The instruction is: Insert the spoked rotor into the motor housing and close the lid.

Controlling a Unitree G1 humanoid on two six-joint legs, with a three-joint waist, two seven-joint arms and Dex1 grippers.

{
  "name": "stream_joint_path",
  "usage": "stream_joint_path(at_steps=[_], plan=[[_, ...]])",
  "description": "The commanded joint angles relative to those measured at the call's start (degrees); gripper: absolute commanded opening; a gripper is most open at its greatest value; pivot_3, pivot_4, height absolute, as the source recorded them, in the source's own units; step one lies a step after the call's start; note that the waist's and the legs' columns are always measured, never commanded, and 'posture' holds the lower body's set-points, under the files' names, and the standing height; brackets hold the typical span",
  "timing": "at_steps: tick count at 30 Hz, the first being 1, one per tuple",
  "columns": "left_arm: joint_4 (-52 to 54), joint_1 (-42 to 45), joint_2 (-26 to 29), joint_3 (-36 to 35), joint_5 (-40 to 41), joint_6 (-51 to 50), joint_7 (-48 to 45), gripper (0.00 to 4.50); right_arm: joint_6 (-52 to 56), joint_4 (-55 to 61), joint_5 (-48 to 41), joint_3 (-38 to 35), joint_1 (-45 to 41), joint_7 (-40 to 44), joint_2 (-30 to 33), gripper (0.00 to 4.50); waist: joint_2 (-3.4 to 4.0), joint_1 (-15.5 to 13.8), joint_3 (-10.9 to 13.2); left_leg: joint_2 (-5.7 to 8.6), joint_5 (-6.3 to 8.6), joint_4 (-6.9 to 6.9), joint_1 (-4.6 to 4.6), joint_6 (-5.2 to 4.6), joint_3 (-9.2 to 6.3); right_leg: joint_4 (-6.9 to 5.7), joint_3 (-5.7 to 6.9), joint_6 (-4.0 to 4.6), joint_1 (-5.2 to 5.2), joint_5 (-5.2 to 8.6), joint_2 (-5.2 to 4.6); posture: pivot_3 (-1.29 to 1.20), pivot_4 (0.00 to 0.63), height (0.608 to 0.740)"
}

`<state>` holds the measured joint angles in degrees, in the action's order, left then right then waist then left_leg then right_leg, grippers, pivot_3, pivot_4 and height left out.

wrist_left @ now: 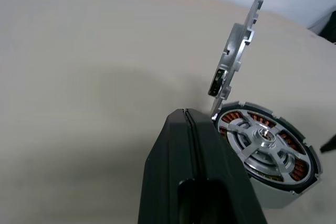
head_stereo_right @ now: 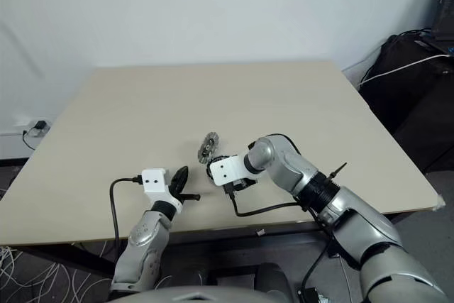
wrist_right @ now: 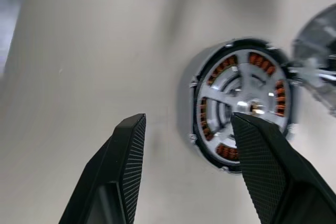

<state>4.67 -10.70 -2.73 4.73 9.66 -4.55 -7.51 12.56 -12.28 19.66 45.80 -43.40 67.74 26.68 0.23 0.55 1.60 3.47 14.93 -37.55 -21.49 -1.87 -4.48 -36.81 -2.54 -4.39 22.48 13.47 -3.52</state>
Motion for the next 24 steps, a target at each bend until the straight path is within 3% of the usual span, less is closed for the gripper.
stream_joint_path(at_steps=[1, 24], plan=[[0.86, 0.21, -0.69, -0.24, 0.16, 1.50, 0.21, 0.00, -2.18, -3.16, 1.63, 0.07, -2.96, 1.89, -1.64, 2.78, 0.00, -0.04, 0.00, 0.00, 0.00, 0.00, 0.00, 0.00, 0.00, 0.00, 0.00, 0.01, 0.00, 0.00, 0.00, 0.00, 0.000, 0.740], [0.97, -0.81, -2.08, -0.56, 0.67, 2.94, 1.42, 0.00, -12.17, -18.14, 7.92, 0.56, -7.25, 7.39, -6.54, 2.78, 0.02, -0.05, -0.01, 0.03, 0.03, 0.02, -0.02, 0.05, -0.01, -0.02, 0.00, 0.04, 0.04, -0.02, -0.02, 0.00, 0.000, 0.740]])
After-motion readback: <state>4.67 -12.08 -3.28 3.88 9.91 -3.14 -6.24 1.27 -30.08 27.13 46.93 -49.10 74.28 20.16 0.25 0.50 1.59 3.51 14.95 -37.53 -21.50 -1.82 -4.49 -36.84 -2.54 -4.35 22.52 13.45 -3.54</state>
